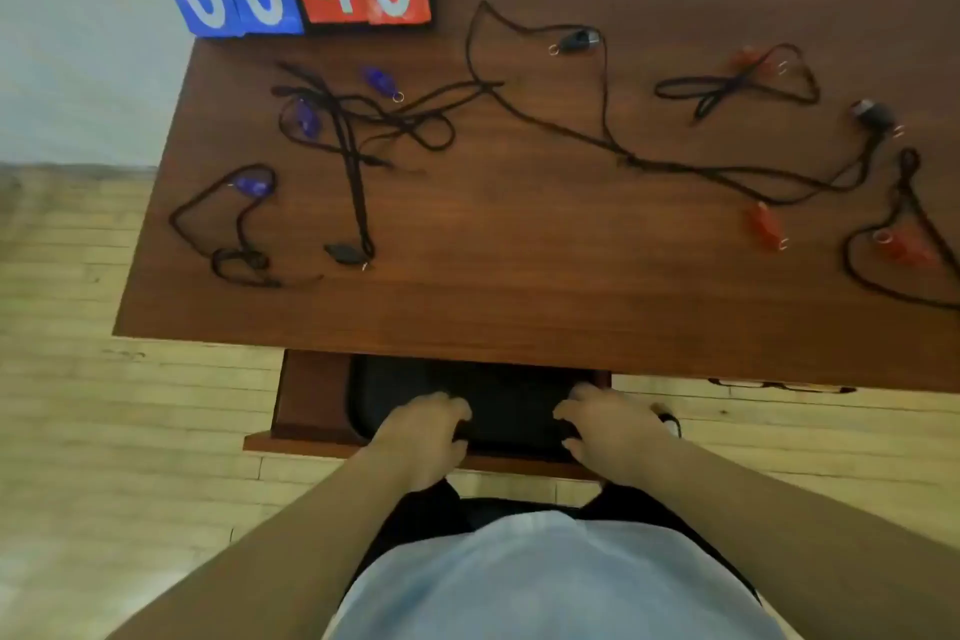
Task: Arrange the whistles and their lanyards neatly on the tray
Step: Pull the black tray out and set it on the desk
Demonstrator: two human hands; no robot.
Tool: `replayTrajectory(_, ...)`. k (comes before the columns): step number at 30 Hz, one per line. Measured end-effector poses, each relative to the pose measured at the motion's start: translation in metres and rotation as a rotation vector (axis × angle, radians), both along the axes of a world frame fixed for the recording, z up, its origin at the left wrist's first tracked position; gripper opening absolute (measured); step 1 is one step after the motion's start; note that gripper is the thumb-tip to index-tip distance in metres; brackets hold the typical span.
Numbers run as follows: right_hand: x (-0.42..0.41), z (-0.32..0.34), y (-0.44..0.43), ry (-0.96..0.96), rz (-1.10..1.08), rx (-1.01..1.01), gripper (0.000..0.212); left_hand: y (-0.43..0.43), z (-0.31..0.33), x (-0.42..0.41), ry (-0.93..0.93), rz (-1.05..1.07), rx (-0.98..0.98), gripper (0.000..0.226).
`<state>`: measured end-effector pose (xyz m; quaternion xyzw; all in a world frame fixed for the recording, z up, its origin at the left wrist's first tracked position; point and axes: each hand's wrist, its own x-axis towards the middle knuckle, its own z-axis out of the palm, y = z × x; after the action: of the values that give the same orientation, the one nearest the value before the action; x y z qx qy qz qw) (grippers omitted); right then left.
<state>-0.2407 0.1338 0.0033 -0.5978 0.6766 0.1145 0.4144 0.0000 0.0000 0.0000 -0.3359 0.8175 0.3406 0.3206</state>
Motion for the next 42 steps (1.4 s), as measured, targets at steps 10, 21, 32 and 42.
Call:
replayTrajectory(10, 0.003, -0.037, 0.025, -0.051, -0.108, 0.092, 0.036, 0.002, -0.023, 0.023, -0.168, -0.032, -0.064, 0.040)
replayTrajectory(21, 0.000, -0.040, 0.034, -0.173, -0.268, 0.040, 0.043, 0.013, -0.030, 0.037, -0.061, 0.005, -0.080, 0.040)
replayTrajectory(32, -0.012, 0.008, 0.031, -0.245, -0.326, -0.036, 0.050, 0.016, -0.006, 0.062, 0.193, 0.148, -0.304, 0.029)
replayTrajectory(42, -0.027, 0.050, 0.015, -0.192, -0.166, -0.131, 0.033, 0.007, 0.057, 0.054, 0.363, 0.093, -0.250, 0.020)
